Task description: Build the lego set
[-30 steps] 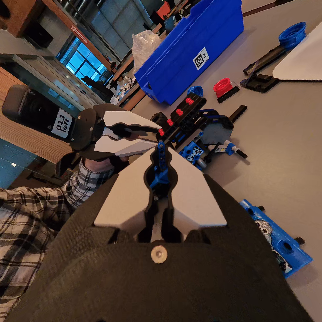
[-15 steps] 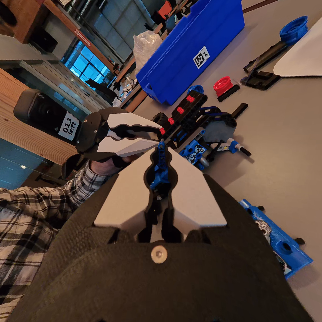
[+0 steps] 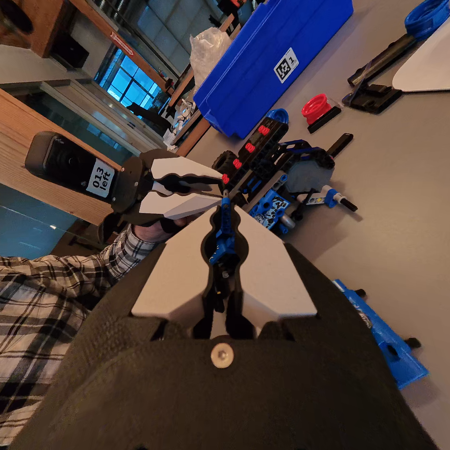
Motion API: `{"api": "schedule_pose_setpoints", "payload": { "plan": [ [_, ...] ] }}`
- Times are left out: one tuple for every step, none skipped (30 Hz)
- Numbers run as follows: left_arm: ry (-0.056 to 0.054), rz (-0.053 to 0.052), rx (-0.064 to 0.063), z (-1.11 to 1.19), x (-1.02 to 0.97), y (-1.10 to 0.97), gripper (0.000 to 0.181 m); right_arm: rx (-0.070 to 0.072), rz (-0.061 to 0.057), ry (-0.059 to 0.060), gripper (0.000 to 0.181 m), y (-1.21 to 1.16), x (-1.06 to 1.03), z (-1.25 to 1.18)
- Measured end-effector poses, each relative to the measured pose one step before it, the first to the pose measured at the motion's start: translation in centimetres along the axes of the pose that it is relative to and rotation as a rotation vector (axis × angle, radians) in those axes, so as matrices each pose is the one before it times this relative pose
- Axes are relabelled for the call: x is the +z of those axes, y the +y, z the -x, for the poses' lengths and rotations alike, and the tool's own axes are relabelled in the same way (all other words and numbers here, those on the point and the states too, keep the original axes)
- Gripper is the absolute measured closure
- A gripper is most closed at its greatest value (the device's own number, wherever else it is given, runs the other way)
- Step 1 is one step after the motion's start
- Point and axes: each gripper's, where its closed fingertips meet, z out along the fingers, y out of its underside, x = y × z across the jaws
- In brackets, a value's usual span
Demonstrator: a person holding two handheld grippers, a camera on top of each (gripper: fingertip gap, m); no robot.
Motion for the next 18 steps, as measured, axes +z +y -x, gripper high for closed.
{"api": "schedule_pose_setpoints", "payload": {
  "plan": [
    [-0.0001,-0.0014,-0.0028,0.021,0.010,-0.009,0.170,-0.0011,0.0083,-0.0064,0.176,-0.014,0.007,-0.015],
    [-0.0004,-0.0015,-0.0005,0.011,0.007,-0.006,0.170,0.0024,0.0112,-0.0101,0.176,0.008,0.010,-0.008],
    [-0.0004,-0.0013,-0.0003,-0.008,0.010,-0.010,0.170,0.0092,0.0138,-0.0135,0.176,-0.005,-0.016,-0.015],
    [-0.0001,-0.0013,-0.0007,-0.001,0.027,-0.002,0.170,0.0059,0.0147,-0.0130,0.176,-0.013,-0.018,-0.031],
    [0.0022,-0.0017,-0.0014,-0.038,0.025,0.005,0.169,0.0067,0.0144,-0.0127,0.176,-0.006,-0.026,-0.031],
    [0.0015,-0.0028,-0.0048,-0.029,0.025,-0.013,0.169,0.0071,0.0108,-0.0093,0.176,-0.034,-0.042,-0.048],
    [0.0023,-0.0013,-0.0047,-0.007,0.023,-0.009,0.170,0.0054,0.0140,-0.0105,0.176,0.016,-0.022,-0.025],
    [-0.0002,-0.0023,-0.0024,0.018,-0.001,-0.007,0.170,0.0119,0.0175,-0.0164,0.176,0.063,-0.004,0.010],
    [-0.0017,-0.0015,-0.0010,0.027,-0.002,-0.003,0.170,0.0123,0.0119,-0.0155,0.176,-0.007,-0.005,-0.010],
    [-0.0024,-0.0007,0.0009,0.029,-0.003,0.002,0.170,0.0053,0.0107,-0.0105,0.176,-0.006,0.021,0.001],
    [-0.0027,-0.0008,-0.0004,0.022,0.006,-0.003,0.170,-0.0055,0.0124,-0.0048,0.176,0.020,0.004,0.018],
    [-0.0045,-0.0001,0.0025,0.051,-0.012,0.006,0.171,0.0000,0.0078,-0.0053,0.176,-0.030,0.017,0.045],
    [-0.0051,0.0000,0.0037,0.047,-0.009,0.002,0.172,-0.0004,0.0088,-0.0083,0.176,0.015,0.033,0.037],
    [-0.0018,-0.0003,0.0018,-0.009,0.017,0.001,0.172,0.0020,0.0125,-0.0131,0.176,0.063,0.002,0.023],
    [-0.0038,0.0002,0.0021,0.043,0.015,0.001,0.172,0.0082,0.0036,-0.0130,0.177,-0.044,-0.019,-0.043],
    [-0.0045,0.0003,0.0017,0.081,0.003,0.015,0.172,0.0120,0.0000,-0.0135,0.176,-0.057,0.016,-0.038],
    [0.0000,-0.0013,-0.0059,0.040,0.003,0.006,0.172,0.0084,0.0025,-0.0109,0.176,-0.027,0.034,-0.029],
    [0.0016,-0.0027,-0.0078,0.026,0.003,0.004,0.172,0.0041,0.0038,-0.0071,0.177,-0.031,0.003,-0.017]
  ]
}}
